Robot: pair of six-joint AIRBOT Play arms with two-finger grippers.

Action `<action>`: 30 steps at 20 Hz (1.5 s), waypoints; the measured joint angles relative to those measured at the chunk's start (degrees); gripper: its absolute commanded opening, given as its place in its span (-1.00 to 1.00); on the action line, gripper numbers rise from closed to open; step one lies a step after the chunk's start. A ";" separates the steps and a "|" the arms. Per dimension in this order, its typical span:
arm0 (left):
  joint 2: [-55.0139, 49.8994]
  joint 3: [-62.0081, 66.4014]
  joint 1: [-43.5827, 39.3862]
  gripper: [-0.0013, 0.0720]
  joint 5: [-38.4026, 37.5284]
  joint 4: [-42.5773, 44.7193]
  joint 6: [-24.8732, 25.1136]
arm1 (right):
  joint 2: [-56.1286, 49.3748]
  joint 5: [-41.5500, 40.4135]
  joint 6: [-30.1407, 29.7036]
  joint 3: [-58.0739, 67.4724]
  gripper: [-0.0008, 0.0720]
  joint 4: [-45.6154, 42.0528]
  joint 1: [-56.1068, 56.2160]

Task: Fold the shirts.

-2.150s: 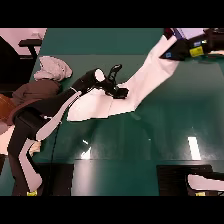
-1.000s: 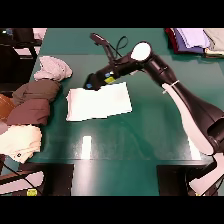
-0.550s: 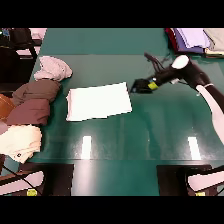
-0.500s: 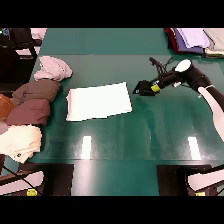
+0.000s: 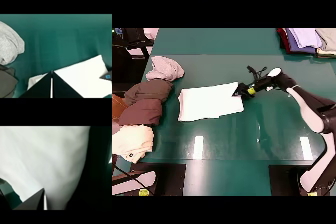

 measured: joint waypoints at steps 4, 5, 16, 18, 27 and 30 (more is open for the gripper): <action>-0.02 0.00 -3.02 -0.91 -0.09 0.44 0.46 | -3.34 -1.05 -0.09 6.91 -0.94 -0.26 2.51; -0.04 0.00 -4.68 -0.91 0.00 1.42 0.61 | -3.28 -0.96 -0.11 8.02 -0.94 -0.94 2.51; -0.04 0.00 -15.04 -0.90 0.81 5.11 1.01 | 21.92 -5.95 2.08 -8.44 -0.94 -15.78 -25.57; -0.04 0.00 -15.21 -0.90 0.87 5.14 1.01 | 28.28 -7.67 3.02 -13.86 -0.94 -18.21 -35.47; -0.04 0.00 -15.45 -0.90 1.46 4.98 0.15 | 46.16 -13.14 6.27 -33.97 -0.94 -21.33 -68.43; -0.04 0.00 -15.45 -0.90 1.40 4.94 -0.04 | 47.47 -12.20 6.45 -36.50 -0.58 -22.05 -70.20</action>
